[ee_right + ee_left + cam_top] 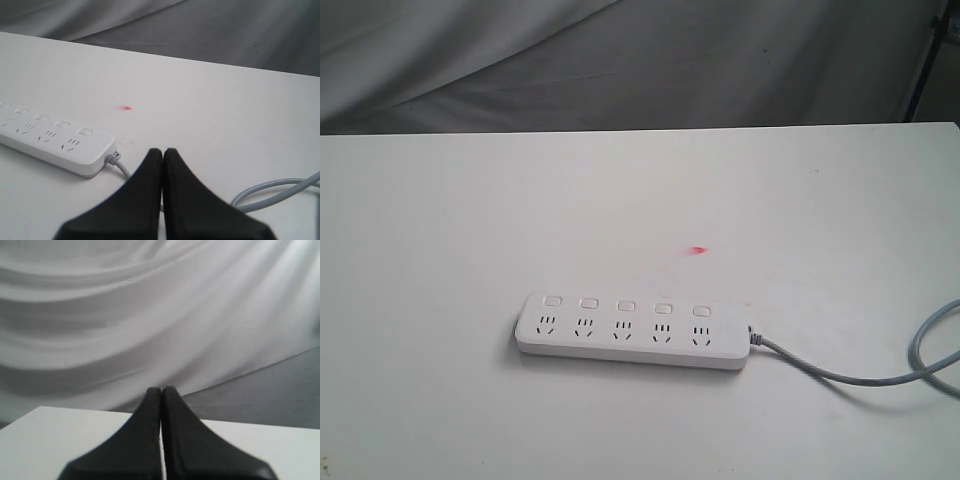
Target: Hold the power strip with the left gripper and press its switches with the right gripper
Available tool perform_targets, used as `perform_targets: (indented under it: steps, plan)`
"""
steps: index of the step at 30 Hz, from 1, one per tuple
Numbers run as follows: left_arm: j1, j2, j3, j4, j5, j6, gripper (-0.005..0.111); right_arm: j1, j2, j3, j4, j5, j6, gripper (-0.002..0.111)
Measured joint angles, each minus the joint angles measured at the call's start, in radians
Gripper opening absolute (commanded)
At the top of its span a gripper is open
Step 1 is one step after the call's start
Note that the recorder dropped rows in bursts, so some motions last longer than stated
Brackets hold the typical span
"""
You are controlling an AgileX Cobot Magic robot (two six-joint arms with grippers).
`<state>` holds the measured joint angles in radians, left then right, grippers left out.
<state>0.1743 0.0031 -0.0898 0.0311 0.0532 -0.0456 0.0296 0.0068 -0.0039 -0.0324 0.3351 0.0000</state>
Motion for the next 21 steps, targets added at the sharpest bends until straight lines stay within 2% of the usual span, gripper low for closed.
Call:
perform_targets:
  steps: [9, 15, 21]
  plan:
    - [0.000, 0.000, 0.086, -0.021, 0.006, -0.017, 0.000, 0.000, 0.000, 0.000, 0.000, 0.000, 0.000, 0.000]
    - [0.000, 0.000, 0.086, -0.021, 0.068, -0.044, 0.000, 0.000, 0.000, 0.000, 0.000, 0.000, 0.000, 0.000]
    - [0.000, 0.000, 0.086, -0.021, 0.196, -0.048, 0.000, 0.000, 0.000, 0.000, 0.000, 0.000, 0.000, 0.000]
